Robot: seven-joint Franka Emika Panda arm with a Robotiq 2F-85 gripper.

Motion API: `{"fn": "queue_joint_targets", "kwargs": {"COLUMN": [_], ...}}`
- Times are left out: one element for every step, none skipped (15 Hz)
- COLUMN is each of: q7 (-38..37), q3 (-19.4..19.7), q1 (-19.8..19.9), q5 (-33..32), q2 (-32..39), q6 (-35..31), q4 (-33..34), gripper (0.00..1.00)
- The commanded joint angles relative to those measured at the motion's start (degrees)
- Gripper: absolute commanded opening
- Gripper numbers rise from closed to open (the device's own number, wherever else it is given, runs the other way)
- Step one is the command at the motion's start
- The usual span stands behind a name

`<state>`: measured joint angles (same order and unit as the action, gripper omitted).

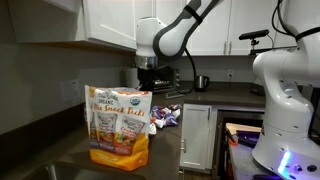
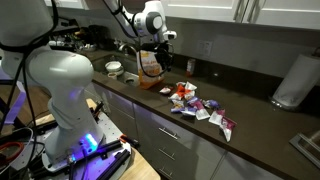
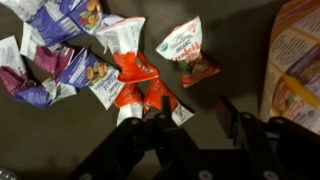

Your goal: Pick a snack pack and put it in the bag

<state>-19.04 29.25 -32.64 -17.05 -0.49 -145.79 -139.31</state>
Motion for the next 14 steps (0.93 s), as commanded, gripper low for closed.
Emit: {"fn": "queue_joint_targets", "kwargs": {"q7": [-0.40,-1.35,-2.09,-2.50,-2.20,-1.47,-1.15,-0.72,-0.88,-1.05,-0.89,-0.94,-1.13,-1.67], "q3": [-14.78,-17.28,-19.27,-20.82,-22.01,-22.94,-23.62,-24.15,-24.31,-24.17,-23.89,-23.27,-22.39,-21.71], "q1": [13.64,16.15,18.37,20.14,21.55,22.70,23.52,24.24,24.64,24.82,24.75,24.46,23.83,23.37], "q5": [3.31,2.00,0.34,-0.35,0.22,1.62,2.35,3.11,2.96,2.39,2.32,2.02,1.54,0.52], "q2": [1.78,2.75,3.58,4.37,5.37,6.33,7.23,8.41,9.57,10.79,11.79,13.10,14.27,15.48], "q6": [-0.34,-2.69,-5.15,-7.39,-9.48,-11.58,-13.65,-16.22,-18.61,-20.99,-23.01,-25.11,-26.85,-28.63], "q4": [-2.37,-3.38,-4.19,-4.85,-5.25,-5.69,-6.05,-6.42,-6.63,-6.68,-6.76,-6.67,-6.55,-6.48], "gripper": [0.81,0.88,0.94,1.00,1.00,1.00,1.00,1.00,1.00,1.00,1.00,1.00,1.00,1.00]}}
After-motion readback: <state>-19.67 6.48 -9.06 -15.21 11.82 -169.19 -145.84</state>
